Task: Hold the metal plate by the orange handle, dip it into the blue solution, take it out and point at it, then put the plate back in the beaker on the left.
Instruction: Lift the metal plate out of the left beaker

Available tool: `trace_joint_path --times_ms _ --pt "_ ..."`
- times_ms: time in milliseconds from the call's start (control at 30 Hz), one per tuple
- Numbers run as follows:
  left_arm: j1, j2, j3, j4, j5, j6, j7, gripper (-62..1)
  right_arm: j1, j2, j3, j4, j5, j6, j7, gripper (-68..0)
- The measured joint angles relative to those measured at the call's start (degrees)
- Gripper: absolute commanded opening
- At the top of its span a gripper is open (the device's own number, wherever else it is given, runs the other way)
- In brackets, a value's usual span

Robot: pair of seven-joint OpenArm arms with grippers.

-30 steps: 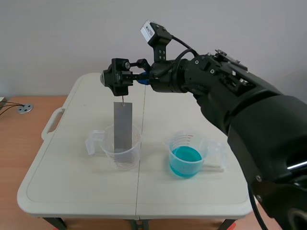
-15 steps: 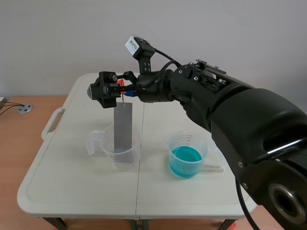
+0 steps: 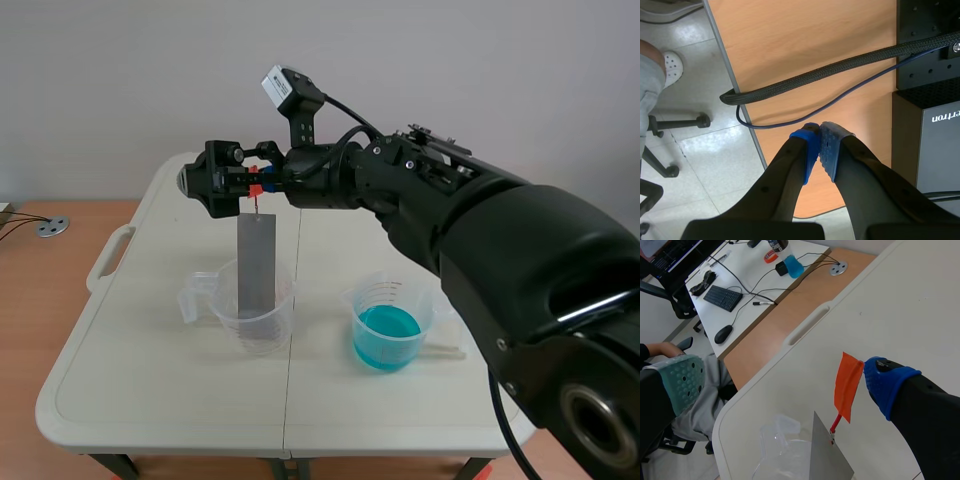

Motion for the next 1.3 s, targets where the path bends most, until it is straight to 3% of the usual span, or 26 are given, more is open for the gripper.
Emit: trace_joint_path --times_ms 267,633,967,1133,1300 --pt "0.00 0.00 0.00 0.00 0.00 0.00 0.00 -57.7 -0.02 0.02 0.00 0.00 0.00 -0.02 0.35 -29.2" --pt "0.00 0.00 0.00 0.00 -0.02 0.00 0.00 -57.7 -0.02 1.62 0.04 0.02 0.04 -0.04 4.55 -52.5" --pt "-0.04 0.00 0.00 0.00 -0.04 0.00 0.00 -57.7 -1.73 1.57 0.04 0.20 0.17 -0.04 4.11 -54.1" --pt "-0.04 0.02 0.00 0.00 -0.04 0.00 -0.02 -57.8 -2.05 1.57 0.04 0.24 0.17 -0.04 3.39 -66.4" --pt "-0.04 0.02 0.00 0.00 -0.04 0.00 -0.02 -57.7 -2.03 1.57 0.04 0.26 0.20 -0.04 3.52 -66.4"
